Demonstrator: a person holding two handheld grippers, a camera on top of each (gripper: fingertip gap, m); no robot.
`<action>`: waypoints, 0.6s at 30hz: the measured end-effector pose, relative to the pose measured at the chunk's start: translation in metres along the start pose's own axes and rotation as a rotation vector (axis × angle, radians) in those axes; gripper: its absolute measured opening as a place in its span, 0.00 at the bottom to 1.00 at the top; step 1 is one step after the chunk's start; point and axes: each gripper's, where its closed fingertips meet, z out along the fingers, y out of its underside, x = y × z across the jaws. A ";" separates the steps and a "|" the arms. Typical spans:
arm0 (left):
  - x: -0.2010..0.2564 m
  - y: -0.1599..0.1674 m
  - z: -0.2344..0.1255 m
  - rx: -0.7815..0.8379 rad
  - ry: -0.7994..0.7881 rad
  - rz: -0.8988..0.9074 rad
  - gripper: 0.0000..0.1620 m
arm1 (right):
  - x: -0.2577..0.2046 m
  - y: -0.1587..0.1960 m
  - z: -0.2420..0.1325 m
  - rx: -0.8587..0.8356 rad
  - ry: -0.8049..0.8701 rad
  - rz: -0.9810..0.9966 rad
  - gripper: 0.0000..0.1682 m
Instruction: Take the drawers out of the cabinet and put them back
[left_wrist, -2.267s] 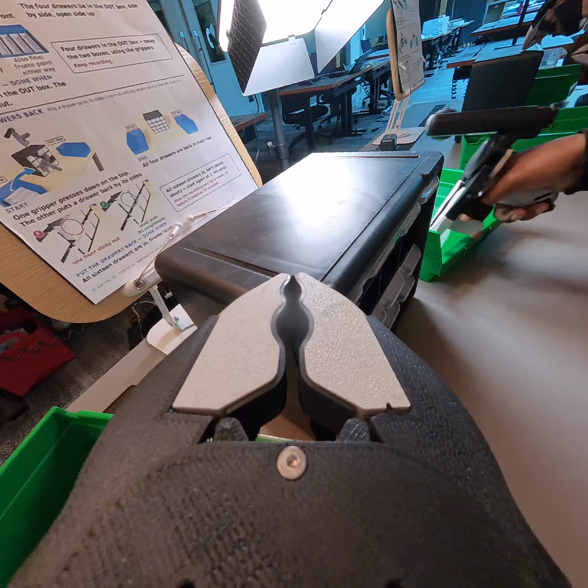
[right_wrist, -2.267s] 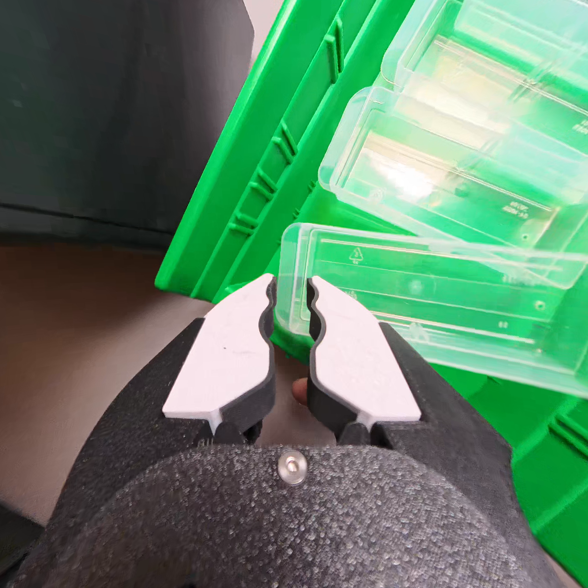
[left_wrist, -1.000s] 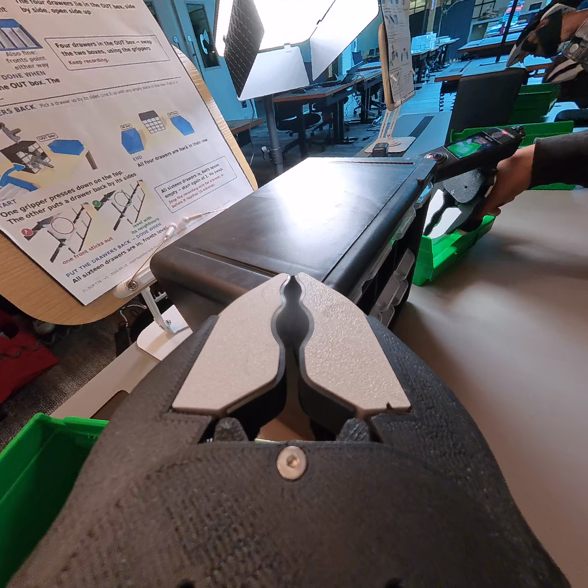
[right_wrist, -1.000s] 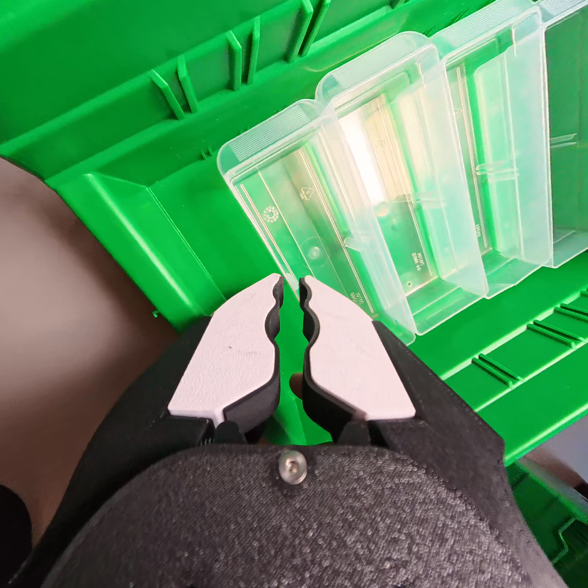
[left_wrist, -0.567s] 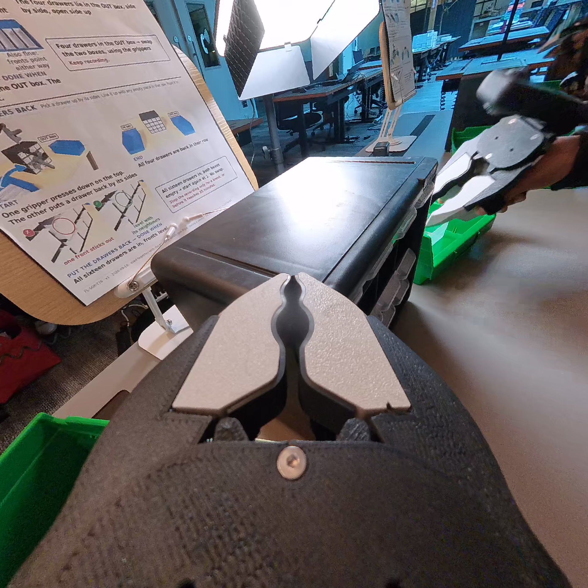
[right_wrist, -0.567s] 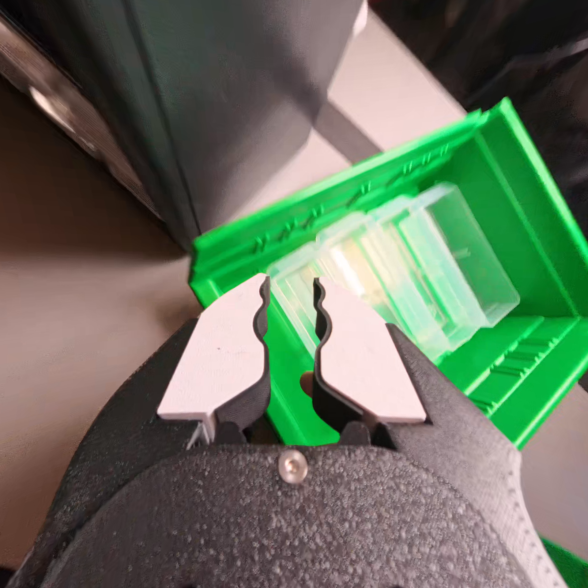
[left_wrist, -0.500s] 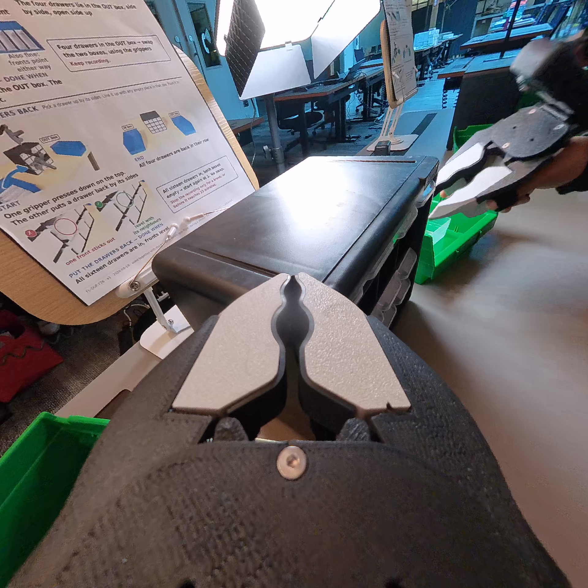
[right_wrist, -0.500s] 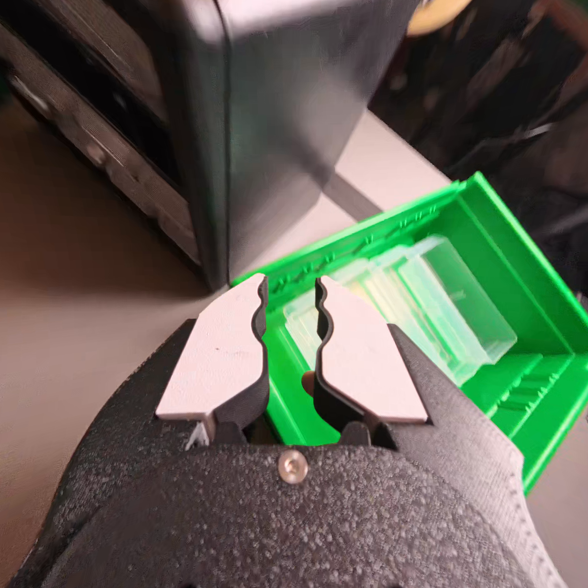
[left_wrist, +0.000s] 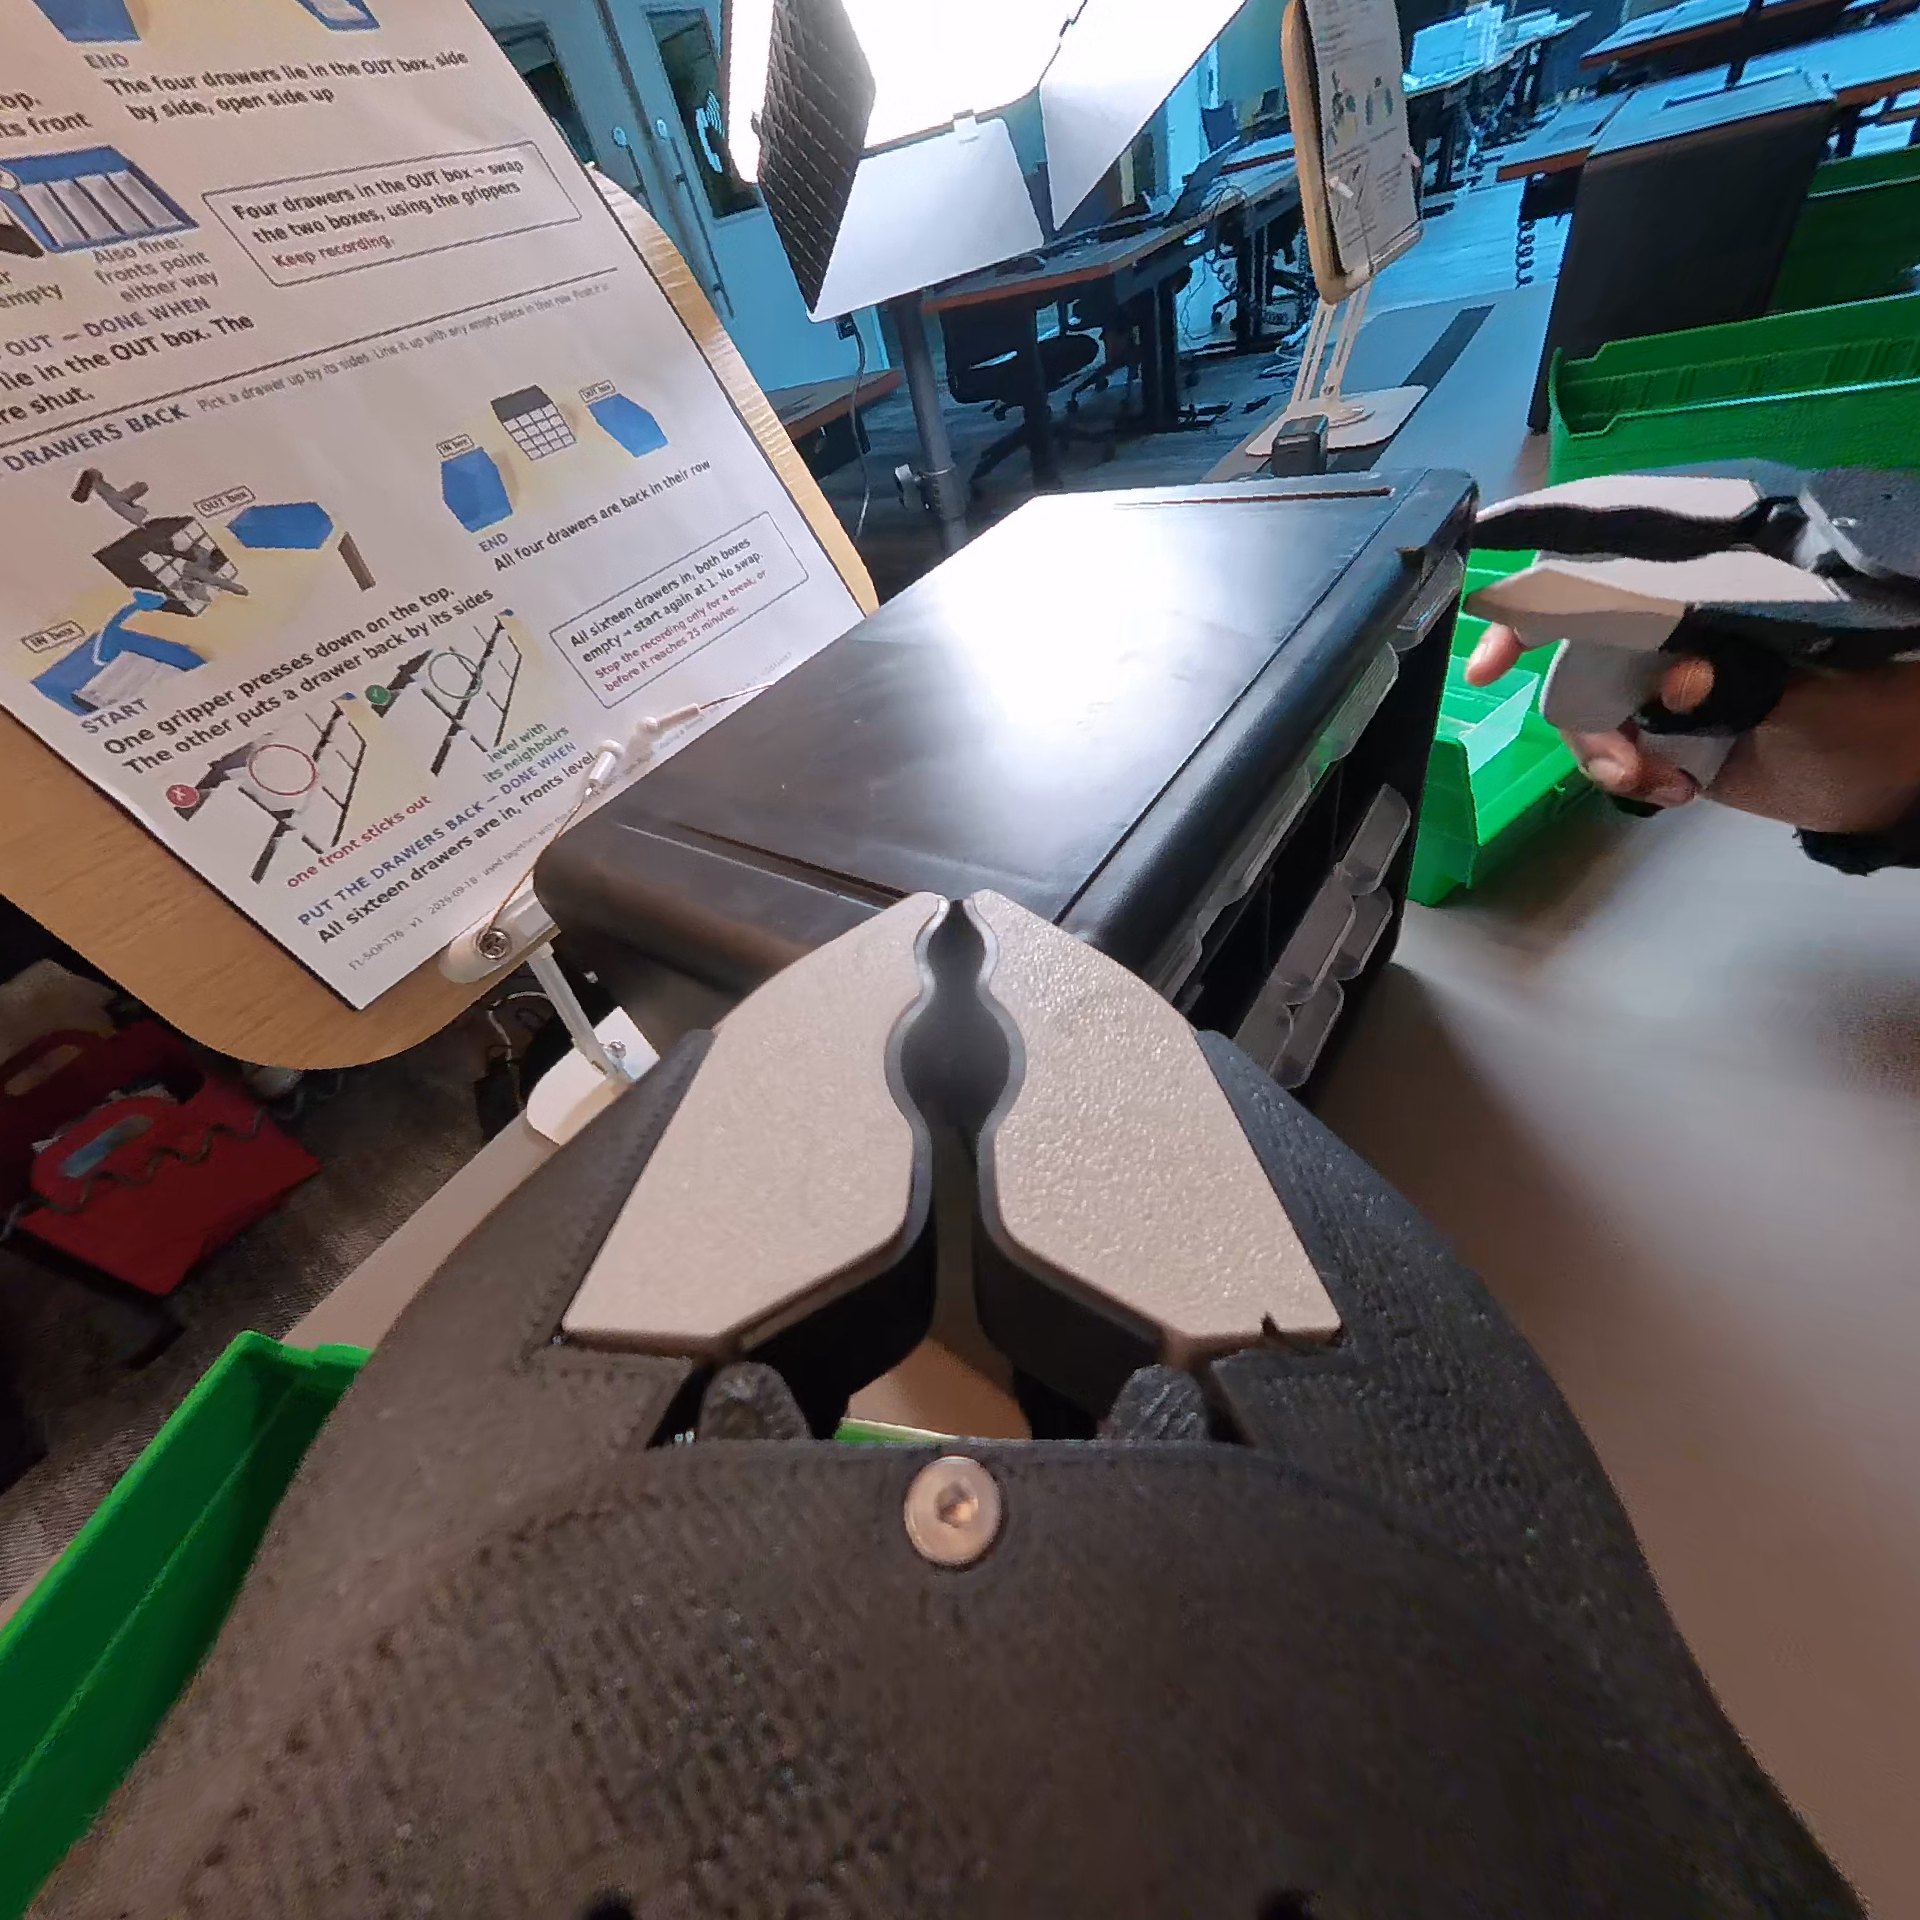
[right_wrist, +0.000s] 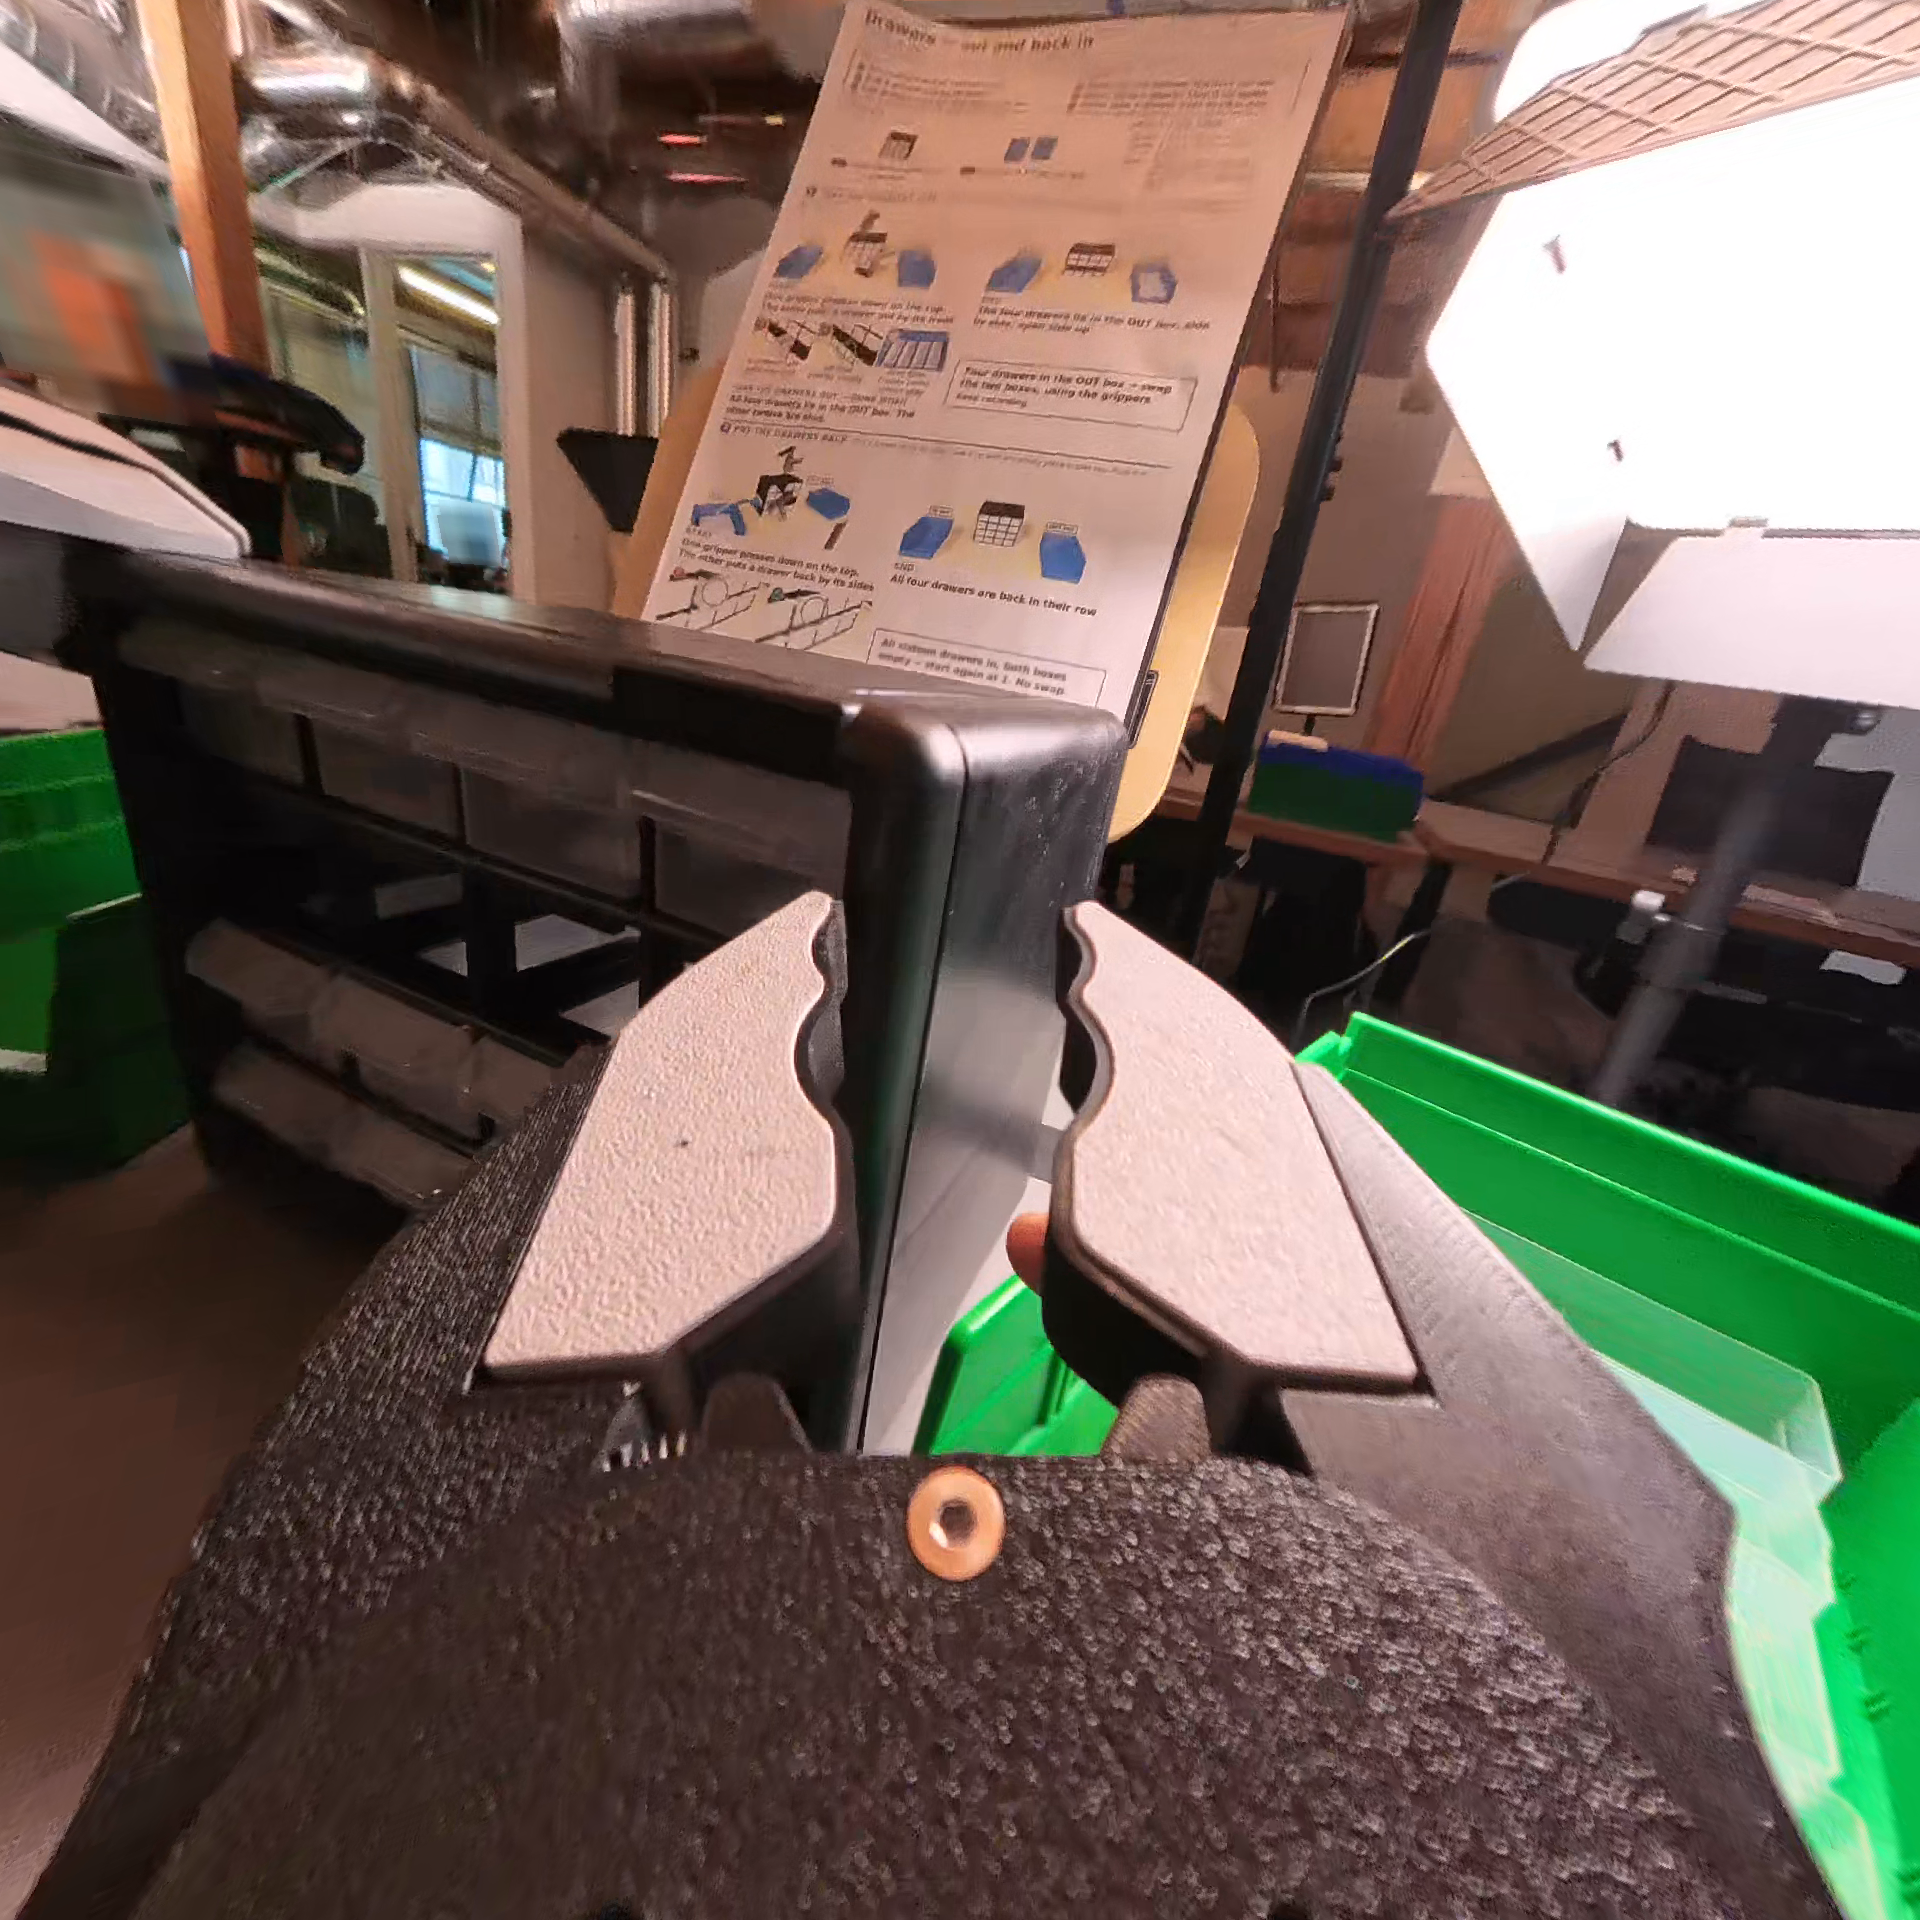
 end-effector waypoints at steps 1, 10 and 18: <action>0.000 0.000 0.000 -0.001 -0.007 0.011 0.00 | -0.002 0.004 0.000 0.007 0.009 -0.021 0.23; -0.022 -0.043 -0.033 0.216 -0.181 -0.060 0.00 | -0.024 0.016 -0.006 0.016 0.024 -0.083 0.24; -0.032 0.003 -0.085 -0.035 -0.362 -0.049 0.07 | -0.008 0.020 -0.008 0.005 0.061 -0.107 0.21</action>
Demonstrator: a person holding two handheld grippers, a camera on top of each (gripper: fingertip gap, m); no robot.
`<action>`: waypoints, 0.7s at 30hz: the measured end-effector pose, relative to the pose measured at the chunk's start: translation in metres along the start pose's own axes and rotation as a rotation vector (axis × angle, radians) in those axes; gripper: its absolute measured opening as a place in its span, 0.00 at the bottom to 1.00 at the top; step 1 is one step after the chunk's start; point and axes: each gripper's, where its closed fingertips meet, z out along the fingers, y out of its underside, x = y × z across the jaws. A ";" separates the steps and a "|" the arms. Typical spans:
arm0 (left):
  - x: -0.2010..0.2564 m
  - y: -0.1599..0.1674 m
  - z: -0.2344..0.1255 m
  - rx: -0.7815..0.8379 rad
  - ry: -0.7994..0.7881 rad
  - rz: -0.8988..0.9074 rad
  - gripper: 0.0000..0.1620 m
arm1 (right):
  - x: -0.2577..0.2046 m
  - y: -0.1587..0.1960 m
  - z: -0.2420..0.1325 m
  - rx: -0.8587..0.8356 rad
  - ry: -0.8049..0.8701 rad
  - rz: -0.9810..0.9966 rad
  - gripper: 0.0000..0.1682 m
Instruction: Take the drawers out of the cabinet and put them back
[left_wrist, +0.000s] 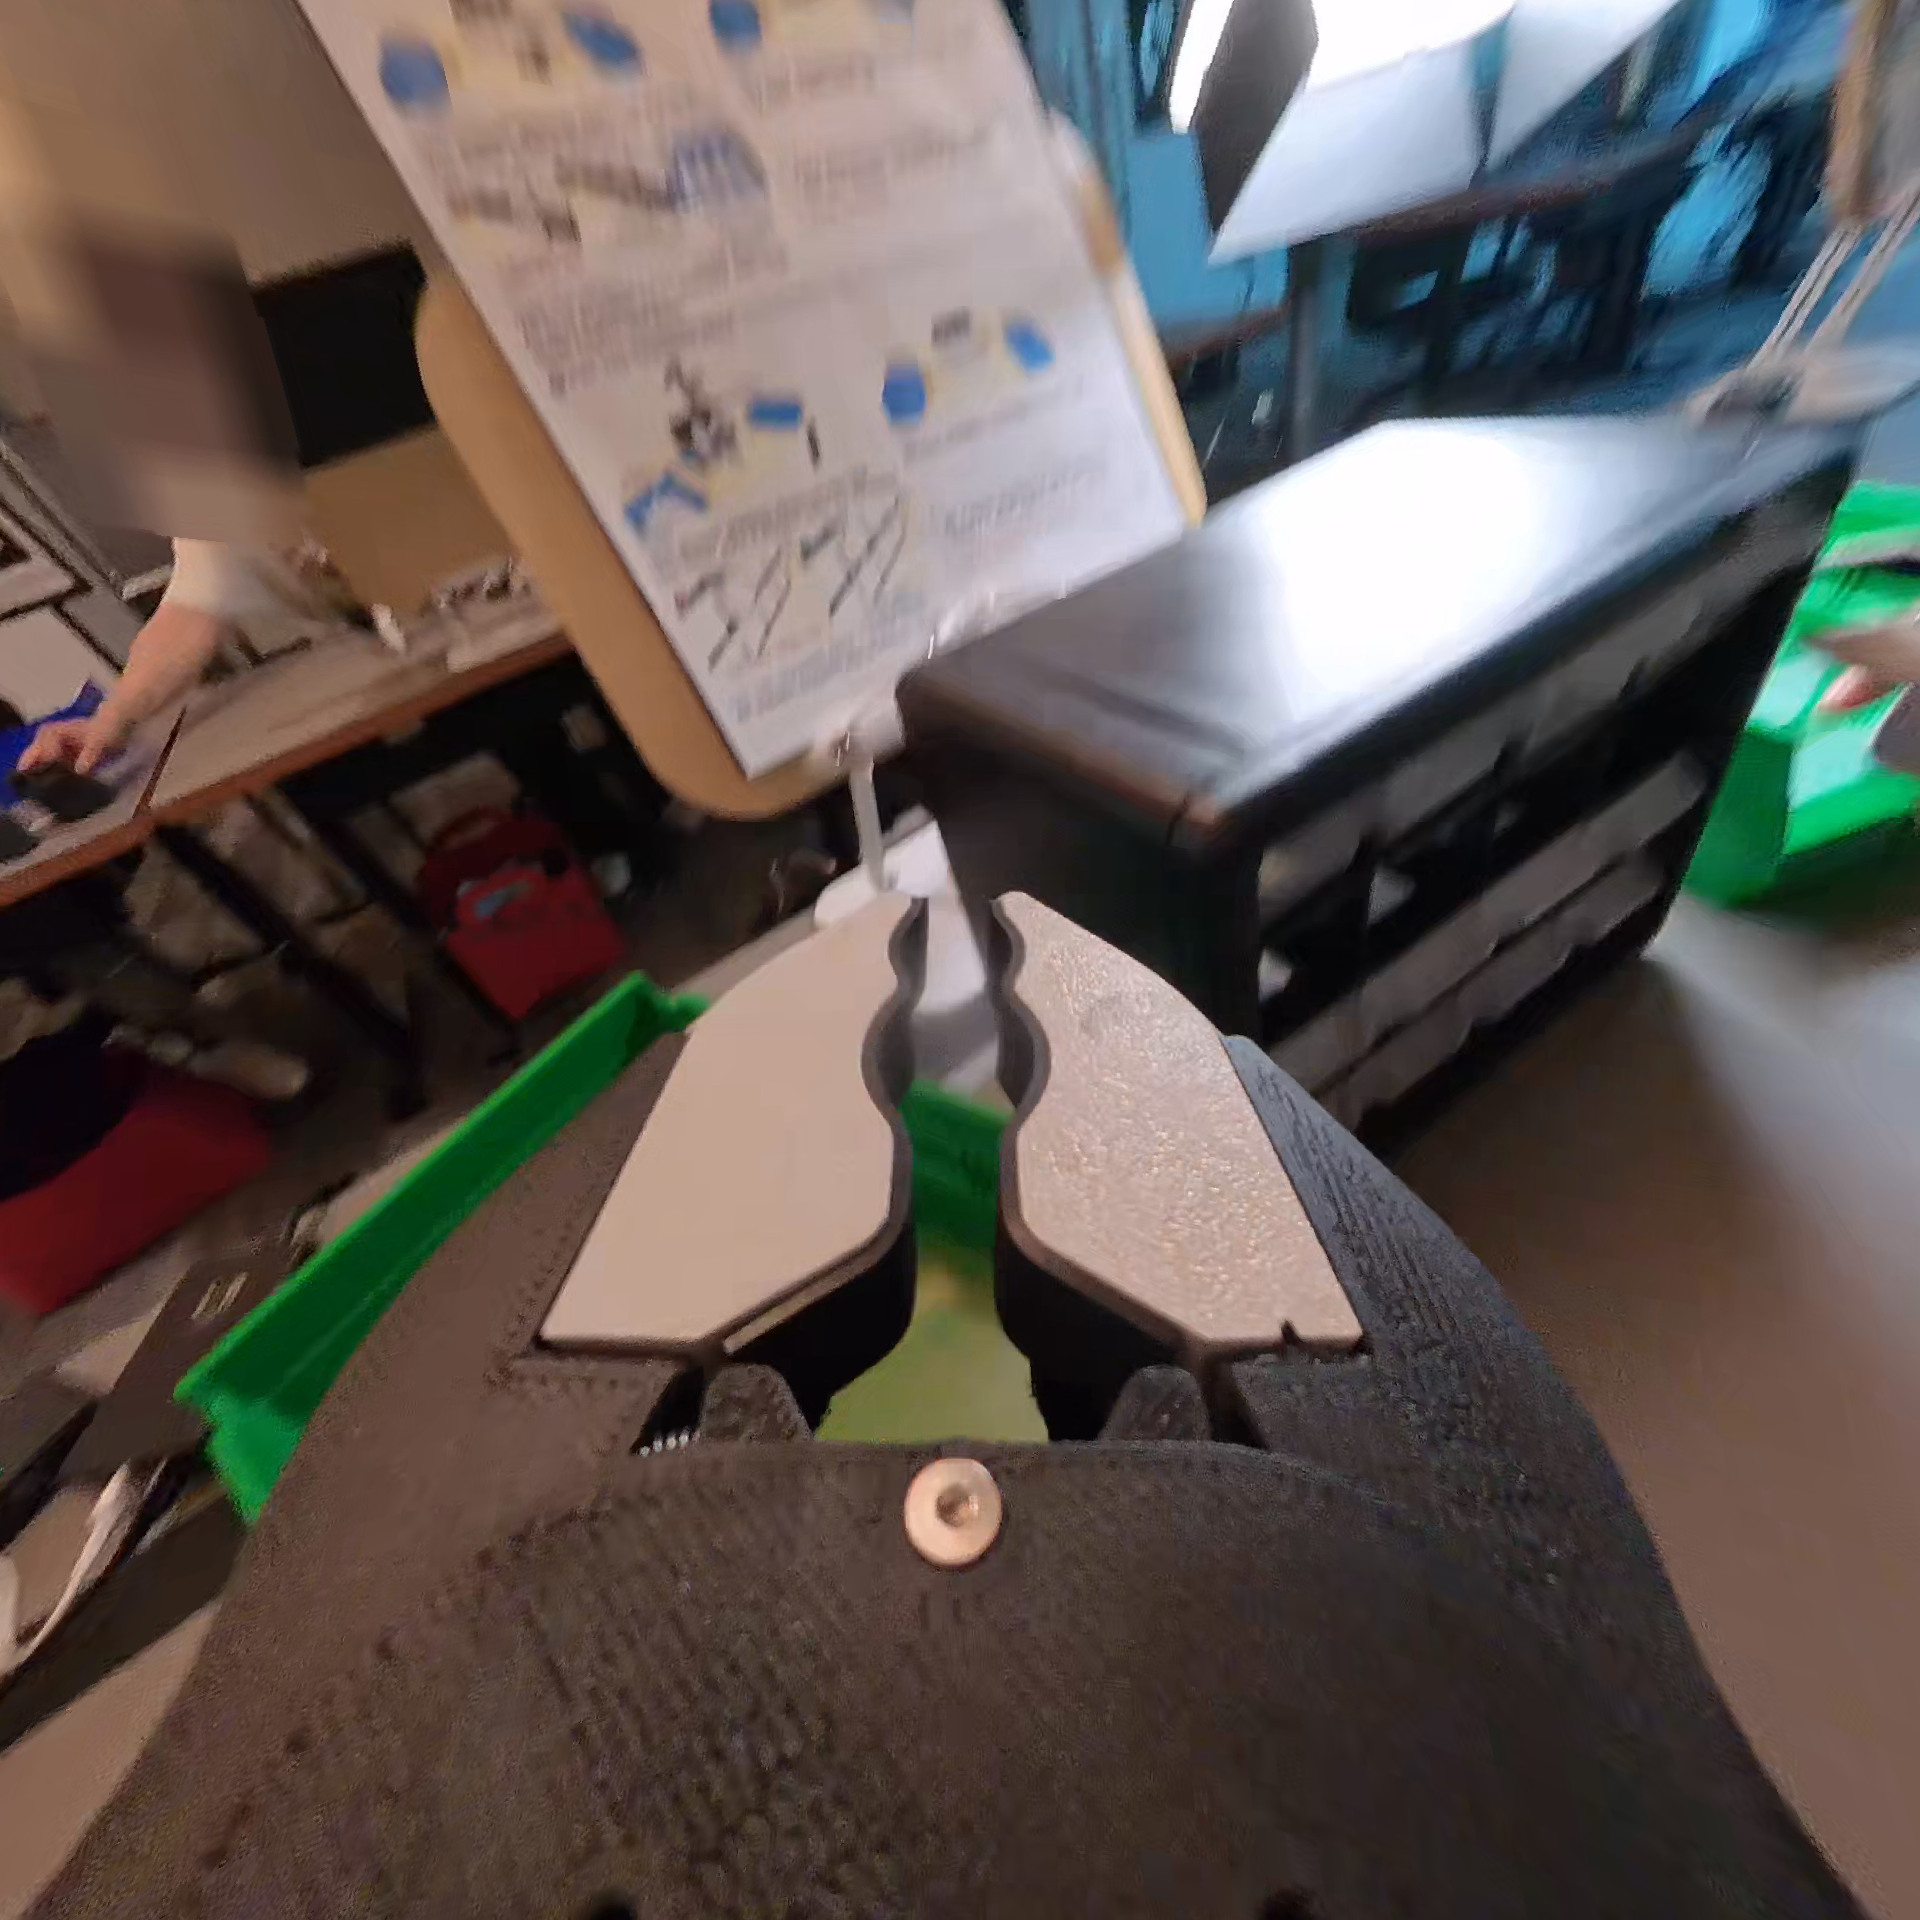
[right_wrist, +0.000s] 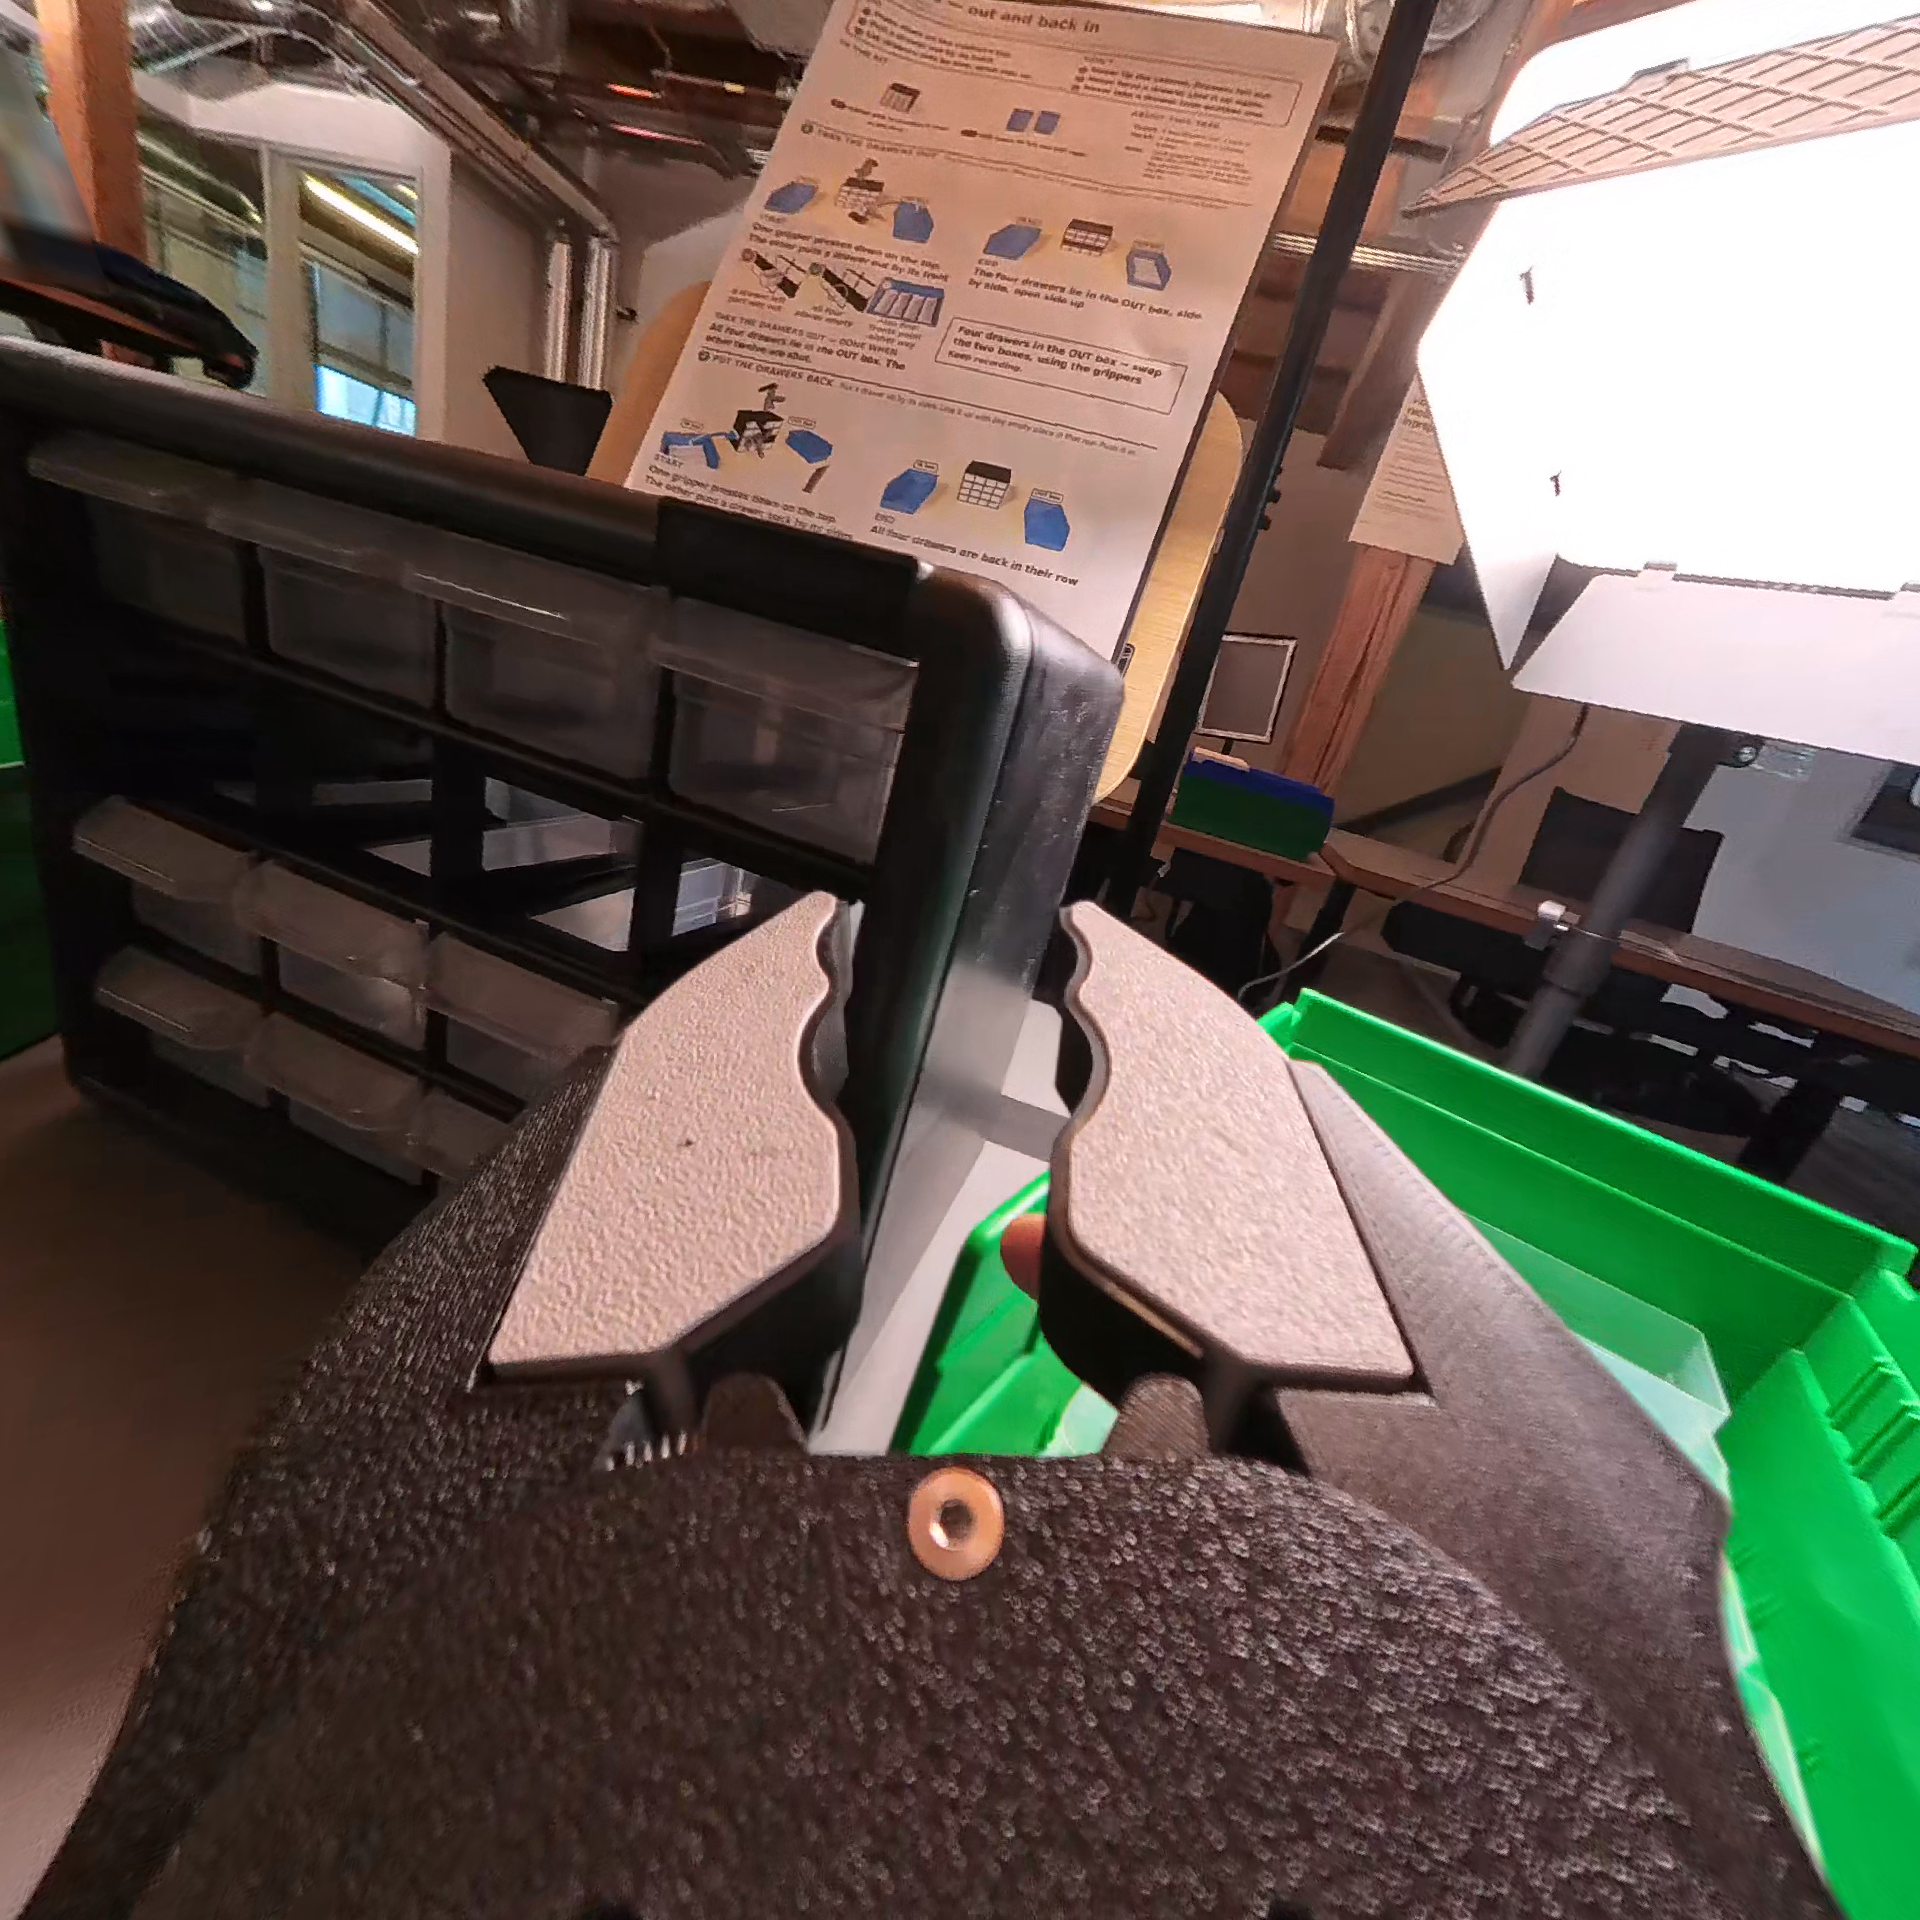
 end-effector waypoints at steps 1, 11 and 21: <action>-0.001 0.017 -0.002 -0.061 -0.012 0.020 0.08 | 0.003 0.000 0.000 -0.001 0.006 -0.003 0.21; 0.046 0.159 -0.008 -0.615 0.172 0.117 0.40 | 0.045 -0.001 -0.009 -0.045 0.089 0.069 0.21; 0.060 0.213 0.002 -0.774 0.232 0.251 0.20 | 0.091 -0.029 -0.032 -0.272 -0.066 0.159 0.22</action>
